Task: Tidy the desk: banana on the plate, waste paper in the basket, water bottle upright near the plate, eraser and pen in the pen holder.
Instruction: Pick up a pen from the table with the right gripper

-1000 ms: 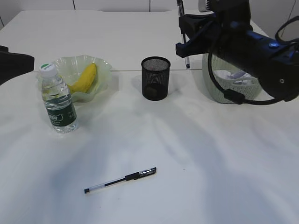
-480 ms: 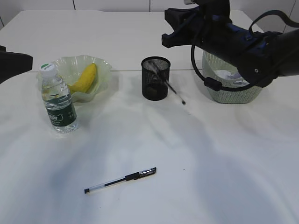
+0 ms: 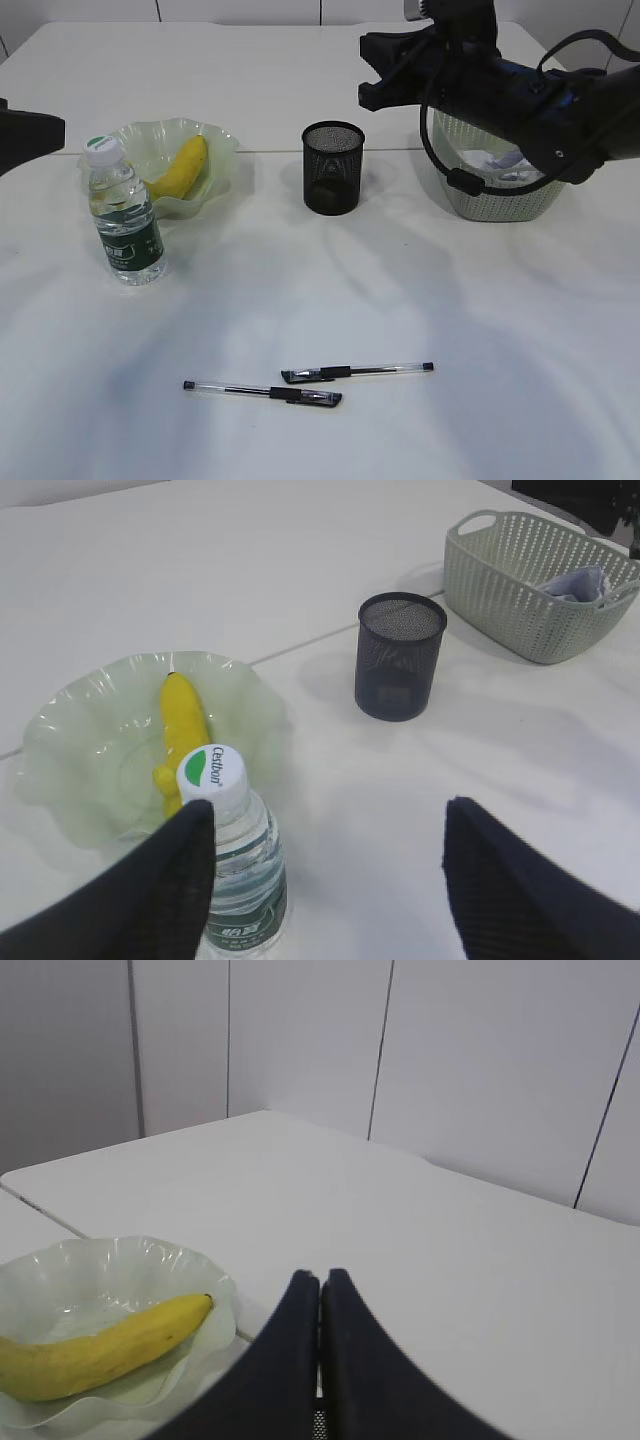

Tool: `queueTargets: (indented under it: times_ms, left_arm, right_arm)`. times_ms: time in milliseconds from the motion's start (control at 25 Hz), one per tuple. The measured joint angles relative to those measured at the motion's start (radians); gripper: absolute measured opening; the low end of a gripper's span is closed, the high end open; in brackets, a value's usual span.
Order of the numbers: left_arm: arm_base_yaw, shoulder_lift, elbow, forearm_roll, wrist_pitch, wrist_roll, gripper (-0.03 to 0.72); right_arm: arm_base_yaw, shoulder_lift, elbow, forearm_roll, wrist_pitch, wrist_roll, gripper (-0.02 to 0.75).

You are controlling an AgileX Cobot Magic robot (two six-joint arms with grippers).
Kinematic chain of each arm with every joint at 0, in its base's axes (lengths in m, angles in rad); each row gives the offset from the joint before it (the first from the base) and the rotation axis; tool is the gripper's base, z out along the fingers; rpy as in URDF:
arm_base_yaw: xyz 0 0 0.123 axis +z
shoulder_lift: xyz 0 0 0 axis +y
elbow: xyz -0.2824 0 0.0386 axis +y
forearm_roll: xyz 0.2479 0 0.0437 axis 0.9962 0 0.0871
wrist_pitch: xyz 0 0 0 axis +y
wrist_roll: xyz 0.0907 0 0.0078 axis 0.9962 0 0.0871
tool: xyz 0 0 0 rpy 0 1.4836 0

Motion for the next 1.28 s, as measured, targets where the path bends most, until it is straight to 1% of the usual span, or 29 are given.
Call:
queueTargets:
  times_ms: [160,320,440,560,720,840,960,1080,1160,1280]
  left_arm:
    - [0.000,0.000,0.000,0.000,0.000,0.000,0.506]
    - [0.000,0.000,0.000,0.002,0.002,0.000,0.506]
    - [0.000,0.000,0.000,0.004,0.002,0.000,0.506]
    - [0.000,0.000,0.000,0.006,0.002,0.000,0.506]
    - [0.000,0.000,0.000,0.014,-0.006,0.000,0.506]
    - [0.000,0.000,0.000,0.018,-0.027,0.000,0.506]
    - [0.000,0.000,0.000,0.025,-0.040,0.000,0.506]
    - [0.000,0.000,0.000,0.027,-0.046,-0.006,0.506]
    - [0.000,0.000,0.000,0.031,-0.054,-0.011,0.506]
    - [0.000,0.000,0.000,0.035,-0.071,-0.015,0.506]
  right_arm:
    - [-0.006,0.000,0.000,-0.075,0.000,0.051,-0.015]
    - [-0.006,-0.021,0.000,-0.225,0.016,0.156,-0.015]
    - [-0.006,-0.073,0.000,-0.376,0.059,0.281,-0.015]
    - [-0.006,-0.134,0.000,-0.550,0.092,0.437,-0.015]
    - [-0.006,-0.205,0.000,-0.767,0.099,0.665,-0.015]
    - [-0.006,-0.249,0.000,-0.955,0.099,0.828,-0.009]
    - [-0.006,-0.288,0.000,-1.133,0.093,0.991,0.024]
    - [-0.006,-0.326,0.000,-1.290,0.076,1.155,0.094]
    - [-0.007,-0.352,0.000,-1.327,0.051,1.216,0.143]
    - [-0.010,-0.390,0.011,-1.327,-0.014,1.252,0.203]
